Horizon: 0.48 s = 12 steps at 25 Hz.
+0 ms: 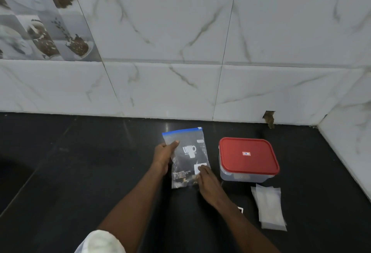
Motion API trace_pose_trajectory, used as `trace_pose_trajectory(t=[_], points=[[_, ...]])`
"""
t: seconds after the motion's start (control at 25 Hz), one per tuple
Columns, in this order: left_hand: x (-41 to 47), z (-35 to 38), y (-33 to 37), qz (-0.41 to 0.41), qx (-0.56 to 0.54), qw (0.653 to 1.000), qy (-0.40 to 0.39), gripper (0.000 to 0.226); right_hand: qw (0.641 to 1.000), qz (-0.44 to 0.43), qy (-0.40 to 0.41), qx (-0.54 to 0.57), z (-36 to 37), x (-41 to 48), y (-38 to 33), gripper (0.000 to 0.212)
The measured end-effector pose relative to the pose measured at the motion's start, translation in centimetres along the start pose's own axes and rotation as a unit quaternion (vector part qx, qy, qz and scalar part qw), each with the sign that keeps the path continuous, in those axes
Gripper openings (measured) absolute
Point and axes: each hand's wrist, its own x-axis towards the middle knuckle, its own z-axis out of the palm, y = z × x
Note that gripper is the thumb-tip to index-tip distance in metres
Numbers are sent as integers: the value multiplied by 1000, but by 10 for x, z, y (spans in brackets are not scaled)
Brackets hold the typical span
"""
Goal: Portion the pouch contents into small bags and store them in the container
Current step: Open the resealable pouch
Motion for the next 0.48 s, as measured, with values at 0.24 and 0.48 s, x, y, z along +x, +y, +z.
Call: trace_pose_trajectory(t=[0.24, 0.48], points=[[-53, -5, 26, 94, 7, 989, -111, 14, 989, -13, 141, 40, -41, 8, -26, 34], [-90, -15, 48, 154, 62, 969, -184, 17, 949, 14, 217, 227, -125, 12, -43, 28]])
